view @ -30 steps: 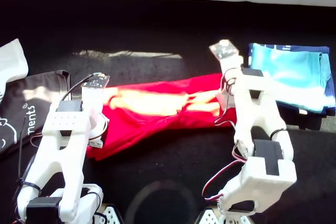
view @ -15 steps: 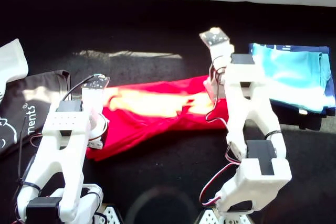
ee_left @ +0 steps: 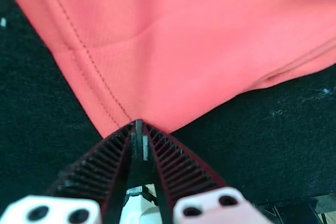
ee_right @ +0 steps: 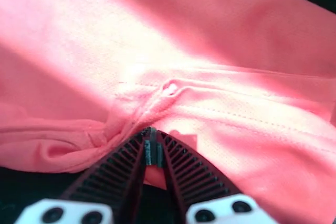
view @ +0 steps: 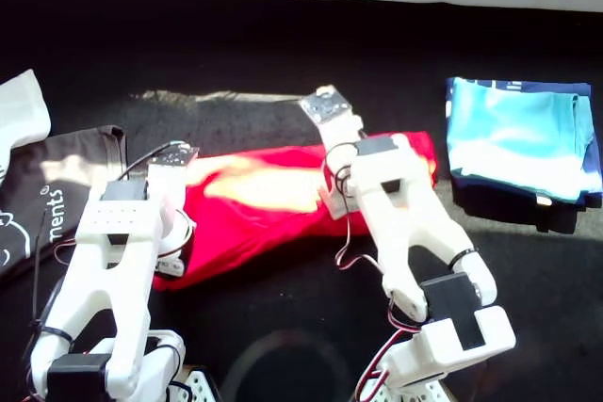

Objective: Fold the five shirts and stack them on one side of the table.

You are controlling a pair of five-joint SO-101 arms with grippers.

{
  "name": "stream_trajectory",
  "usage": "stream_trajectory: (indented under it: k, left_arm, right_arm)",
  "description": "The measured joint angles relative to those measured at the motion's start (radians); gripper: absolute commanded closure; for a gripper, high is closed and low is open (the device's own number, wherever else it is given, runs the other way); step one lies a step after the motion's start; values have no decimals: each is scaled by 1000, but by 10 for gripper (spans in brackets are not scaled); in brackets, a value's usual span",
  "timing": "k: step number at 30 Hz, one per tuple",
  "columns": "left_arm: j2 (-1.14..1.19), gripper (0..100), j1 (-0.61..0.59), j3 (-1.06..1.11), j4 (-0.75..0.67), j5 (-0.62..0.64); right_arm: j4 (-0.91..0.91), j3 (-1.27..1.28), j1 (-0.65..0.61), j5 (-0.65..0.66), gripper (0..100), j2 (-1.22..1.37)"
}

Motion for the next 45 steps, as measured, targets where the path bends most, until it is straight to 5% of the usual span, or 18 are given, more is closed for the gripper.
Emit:
stream_trajectory:
  k: [9,21,26,31,45]
  left_arm:
    - [0,991,-115,0,75,-226]
    - [0,943,-167,-298,224,-215]
    - [3,776,-203,-270,94,-75]
    - [3,786,-210,-176,-44,-23]
    - [60,786,-261,-15,-334,32]
  right_arm:
    - [18,49,-2,0,991,-23]
    - [203,54,14,0,985,-565]
    - [348,69,153,0,945,-744]
    - [368,203,304,0,895,-812]
    - [270,500,419,0,895,-1066]
